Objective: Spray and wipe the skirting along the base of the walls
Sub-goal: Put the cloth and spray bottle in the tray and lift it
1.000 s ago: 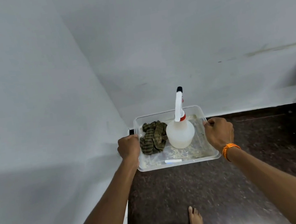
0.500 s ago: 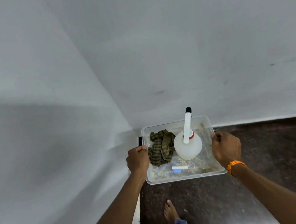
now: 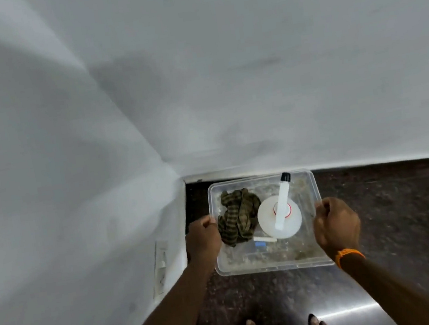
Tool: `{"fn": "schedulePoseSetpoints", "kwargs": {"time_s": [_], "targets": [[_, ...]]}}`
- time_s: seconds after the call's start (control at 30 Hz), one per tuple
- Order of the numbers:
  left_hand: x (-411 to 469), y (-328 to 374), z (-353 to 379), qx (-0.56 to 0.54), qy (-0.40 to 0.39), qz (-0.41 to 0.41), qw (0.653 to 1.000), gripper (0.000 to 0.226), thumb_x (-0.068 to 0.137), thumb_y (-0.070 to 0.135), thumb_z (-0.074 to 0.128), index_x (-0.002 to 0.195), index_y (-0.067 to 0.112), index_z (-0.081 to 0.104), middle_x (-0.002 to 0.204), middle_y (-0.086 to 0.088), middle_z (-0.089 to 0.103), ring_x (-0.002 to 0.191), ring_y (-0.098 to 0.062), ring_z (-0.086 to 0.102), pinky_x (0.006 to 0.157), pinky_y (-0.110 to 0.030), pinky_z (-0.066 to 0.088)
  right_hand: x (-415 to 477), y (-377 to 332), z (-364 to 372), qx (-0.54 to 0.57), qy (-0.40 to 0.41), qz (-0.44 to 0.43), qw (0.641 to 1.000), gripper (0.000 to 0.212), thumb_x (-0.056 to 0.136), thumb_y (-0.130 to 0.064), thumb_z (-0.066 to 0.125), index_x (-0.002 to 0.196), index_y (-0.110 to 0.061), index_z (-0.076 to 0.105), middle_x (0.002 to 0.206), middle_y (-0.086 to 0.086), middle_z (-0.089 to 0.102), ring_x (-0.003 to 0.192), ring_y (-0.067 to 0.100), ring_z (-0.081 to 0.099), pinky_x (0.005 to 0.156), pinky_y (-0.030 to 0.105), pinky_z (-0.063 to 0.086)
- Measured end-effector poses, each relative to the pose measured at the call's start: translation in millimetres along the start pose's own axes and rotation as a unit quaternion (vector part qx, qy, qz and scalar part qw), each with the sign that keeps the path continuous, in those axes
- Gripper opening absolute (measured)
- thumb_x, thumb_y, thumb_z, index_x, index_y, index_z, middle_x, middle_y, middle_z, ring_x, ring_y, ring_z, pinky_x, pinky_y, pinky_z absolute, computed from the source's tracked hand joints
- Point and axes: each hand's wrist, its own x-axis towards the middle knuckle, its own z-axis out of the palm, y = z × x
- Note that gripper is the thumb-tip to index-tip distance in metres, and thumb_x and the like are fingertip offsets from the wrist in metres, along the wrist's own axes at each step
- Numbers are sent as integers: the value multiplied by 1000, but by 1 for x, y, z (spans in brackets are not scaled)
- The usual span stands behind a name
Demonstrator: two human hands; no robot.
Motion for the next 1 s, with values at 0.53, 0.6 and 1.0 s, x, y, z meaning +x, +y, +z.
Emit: {"fn": "schedulePoseSetpoints", "kwargs": {"time_s": [0.53,0.6,1.0], "targets": [[237,-155,121,56,-3,-73,996,33,88,11,56,115,22,71,113,-6,70,101,-29,65,87,-39,56,67,67,288,-27,-99,16,995,19,97,-16,55,93,0,63,94,28,67,87,47,62,70,44,45],[248,-169,129,46,-14,-76,996,32,88,11,55,113,22,73,112,-6,70,99,-28,65,83,-35,56,71,74,304,-39,-123,20,991,20,98,-19,54,94,-1,62,94,28,67,88,46,63,71,44,46],[276,-205,177,24,-56,-97,993,41,97,12,44,135,18,58,136,-9,57,116,-32,58,94,-35,51,90,118,357,-100,-209,56,971,27,99,-24,51,109,-1,58,109,33,62,105,49,58,86,49,47]]}}
